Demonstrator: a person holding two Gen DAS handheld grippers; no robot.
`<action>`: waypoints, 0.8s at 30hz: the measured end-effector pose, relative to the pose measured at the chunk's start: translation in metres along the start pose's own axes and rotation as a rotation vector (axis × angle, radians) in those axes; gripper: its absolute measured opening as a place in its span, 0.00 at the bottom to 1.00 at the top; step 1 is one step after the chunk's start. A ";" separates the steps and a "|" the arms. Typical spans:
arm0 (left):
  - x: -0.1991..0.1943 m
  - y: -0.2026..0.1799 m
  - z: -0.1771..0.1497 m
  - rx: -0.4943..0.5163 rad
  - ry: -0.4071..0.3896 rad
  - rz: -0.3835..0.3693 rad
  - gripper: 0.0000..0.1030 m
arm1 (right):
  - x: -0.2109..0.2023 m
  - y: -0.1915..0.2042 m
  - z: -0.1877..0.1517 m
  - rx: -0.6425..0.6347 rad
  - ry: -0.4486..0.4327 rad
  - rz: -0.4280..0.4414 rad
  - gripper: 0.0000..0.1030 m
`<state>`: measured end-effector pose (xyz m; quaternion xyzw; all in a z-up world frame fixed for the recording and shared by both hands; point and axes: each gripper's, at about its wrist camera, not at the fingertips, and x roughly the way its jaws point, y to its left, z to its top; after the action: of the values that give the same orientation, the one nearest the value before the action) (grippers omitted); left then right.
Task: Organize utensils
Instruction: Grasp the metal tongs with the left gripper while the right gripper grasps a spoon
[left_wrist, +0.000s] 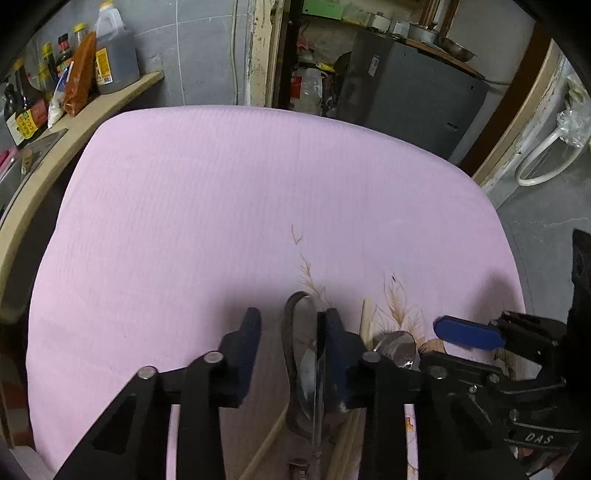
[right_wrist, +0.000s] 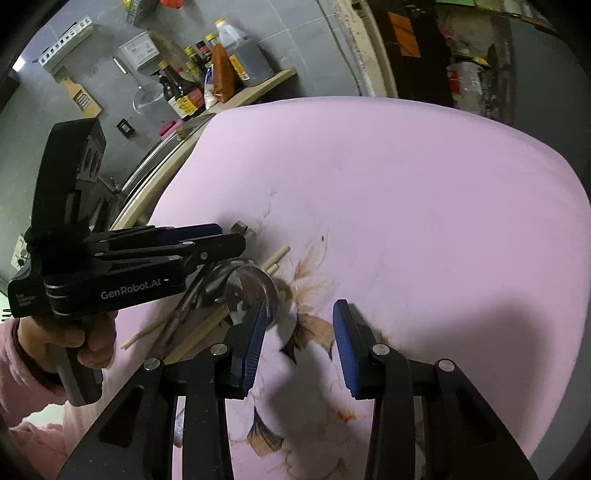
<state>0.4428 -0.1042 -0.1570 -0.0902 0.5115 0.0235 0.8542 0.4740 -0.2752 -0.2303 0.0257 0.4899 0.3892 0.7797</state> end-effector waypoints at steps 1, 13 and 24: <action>0.000 0.001 0.000 -0.002 0.001 -0.004 0.26 | 0.002 0.001 0.003 -0.009 0.006 0.007 0.31; -0.006 0.014 0.009 -0.015 0.009 -0.042 0.08 | 0.013 0.017 0.020 -0.114 0.060 0.052 0.06; -0.055 0.002 0.001 0.011 -0.142 -0.078 0.06 | -0.045 0.030 -0.004 -0.057 -0.090 -0.104 0.03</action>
<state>0.4176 -0.0988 -0.1087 -0.1032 0.4459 -0.0062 0.8891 0.4439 -0.2839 -0.1862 -0.0047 0.4436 0.3603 0.8206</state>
